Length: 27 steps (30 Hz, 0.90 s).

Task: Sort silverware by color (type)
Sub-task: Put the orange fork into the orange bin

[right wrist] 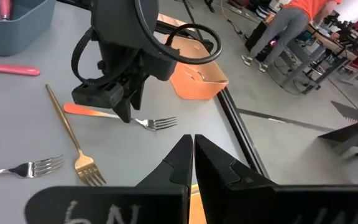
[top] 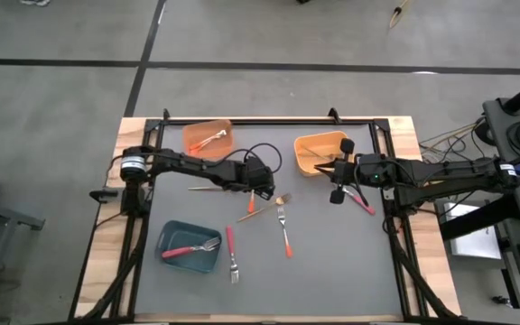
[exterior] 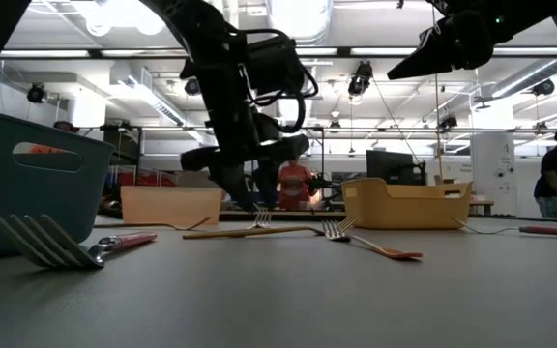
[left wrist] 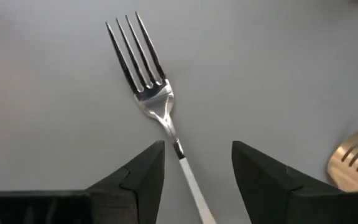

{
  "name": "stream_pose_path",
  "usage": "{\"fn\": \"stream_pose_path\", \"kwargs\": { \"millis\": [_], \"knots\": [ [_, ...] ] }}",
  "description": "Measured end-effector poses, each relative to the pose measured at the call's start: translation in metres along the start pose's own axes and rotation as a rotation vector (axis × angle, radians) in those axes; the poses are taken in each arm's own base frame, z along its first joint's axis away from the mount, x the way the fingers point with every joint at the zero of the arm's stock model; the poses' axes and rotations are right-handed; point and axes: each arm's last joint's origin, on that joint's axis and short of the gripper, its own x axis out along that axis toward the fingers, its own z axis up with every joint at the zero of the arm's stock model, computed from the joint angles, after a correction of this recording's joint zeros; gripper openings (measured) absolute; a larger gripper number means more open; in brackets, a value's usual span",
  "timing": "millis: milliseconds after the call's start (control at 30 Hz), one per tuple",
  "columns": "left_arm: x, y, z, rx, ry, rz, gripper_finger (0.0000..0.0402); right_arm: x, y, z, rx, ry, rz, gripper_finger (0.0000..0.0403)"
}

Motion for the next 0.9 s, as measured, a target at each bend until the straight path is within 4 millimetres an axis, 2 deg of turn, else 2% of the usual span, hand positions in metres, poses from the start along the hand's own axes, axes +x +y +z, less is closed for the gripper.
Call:
{"fn": "stream_pose_path", "kwargs": {
  "millis": [567, 767, 900],
  "knots": [
    [0.02, 0.014, -0.019, -0.014, -0.01, 0.022, 0.0168, 0.0, 0.0, 0.0, 0.0, 0.0, 0.0, 0.0009],
    [0.034, 0.004, -0.023, 0.067, -0.005, 0.055, 0.0163, 0.0, 0.0, 0.0, -0.006, -0.001, -0.001, 0.0009],
    [0.034, -0.004, -0.019, 0.082, 0.007, 0.072, 0.0131, 0.0, 0.0, 0.0, -0.005, -0.002, -0.001, 0.0009]
  ]
}}
